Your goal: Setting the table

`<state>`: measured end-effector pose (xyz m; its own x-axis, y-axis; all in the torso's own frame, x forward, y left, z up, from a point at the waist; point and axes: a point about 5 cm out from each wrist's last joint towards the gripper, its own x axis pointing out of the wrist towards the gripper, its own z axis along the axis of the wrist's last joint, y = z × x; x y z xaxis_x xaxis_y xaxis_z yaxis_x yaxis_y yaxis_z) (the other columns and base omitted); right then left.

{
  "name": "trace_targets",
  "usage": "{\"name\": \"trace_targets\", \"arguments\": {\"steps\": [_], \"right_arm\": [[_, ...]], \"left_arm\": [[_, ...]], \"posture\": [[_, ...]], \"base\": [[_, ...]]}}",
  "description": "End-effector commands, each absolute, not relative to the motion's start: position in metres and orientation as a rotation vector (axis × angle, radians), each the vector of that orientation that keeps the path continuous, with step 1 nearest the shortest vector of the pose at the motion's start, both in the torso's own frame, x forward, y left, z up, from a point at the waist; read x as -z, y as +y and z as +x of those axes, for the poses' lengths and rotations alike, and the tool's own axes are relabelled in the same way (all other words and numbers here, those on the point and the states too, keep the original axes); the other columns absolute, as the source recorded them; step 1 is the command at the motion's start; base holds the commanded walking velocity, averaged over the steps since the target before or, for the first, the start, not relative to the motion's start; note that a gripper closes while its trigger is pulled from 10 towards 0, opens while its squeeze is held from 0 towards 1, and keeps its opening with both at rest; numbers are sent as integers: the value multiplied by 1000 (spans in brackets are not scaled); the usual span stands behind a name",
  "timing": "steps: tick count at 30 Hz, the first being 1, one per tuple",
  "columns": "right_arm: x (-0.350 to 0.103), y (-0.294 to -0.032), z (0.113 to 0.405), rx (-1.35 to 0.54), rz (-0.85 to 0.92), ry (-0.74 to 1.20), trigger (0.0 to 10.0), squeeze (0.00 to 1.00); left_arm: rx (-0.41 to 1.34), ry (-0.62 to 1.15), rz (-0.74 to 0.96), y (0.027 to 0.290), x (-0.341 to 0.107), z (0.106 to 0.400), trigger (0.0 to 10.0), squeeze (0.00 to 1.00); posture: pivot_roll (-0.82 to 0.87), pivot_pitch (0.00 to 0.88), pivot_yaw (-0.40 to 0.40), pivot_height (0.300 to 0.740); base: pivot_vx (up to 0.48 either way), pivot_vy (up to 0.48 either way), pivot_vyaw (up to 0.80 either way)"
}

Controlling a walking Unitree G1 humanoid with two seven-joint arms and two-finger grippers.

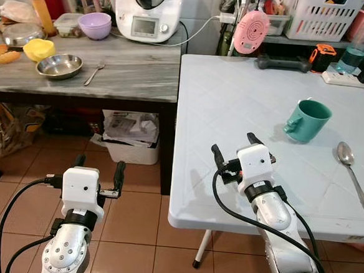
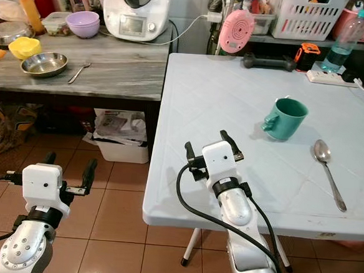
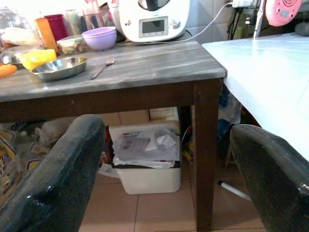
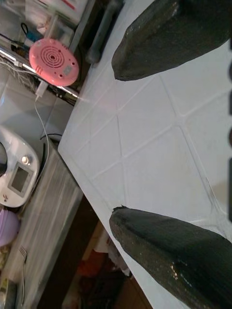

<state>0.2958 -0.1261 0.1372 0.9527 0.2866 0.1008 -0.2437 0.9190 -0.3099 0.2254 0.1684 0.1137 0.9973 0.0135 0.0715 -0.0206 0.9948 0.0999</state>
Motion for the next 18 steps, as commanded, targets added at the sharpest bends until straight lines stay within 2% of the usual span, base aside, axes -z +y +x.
{"name": "trace_targets", "arguments": {"steps": [1,18], "right_arm": [[-140,-124,298,-279,-305,-162,10000,0],[-140,-122,299,-280,-305,-166,10000,0]], "left_arm": [[-20,-74,117,170,-117,225,10000,0],[-9,-67,125,172,-116,224,10000,0]], "posture": [[-64,94,26,740],[-60,95,32,740]], "base": [[0,-285,0],[0,-293,0]]}}
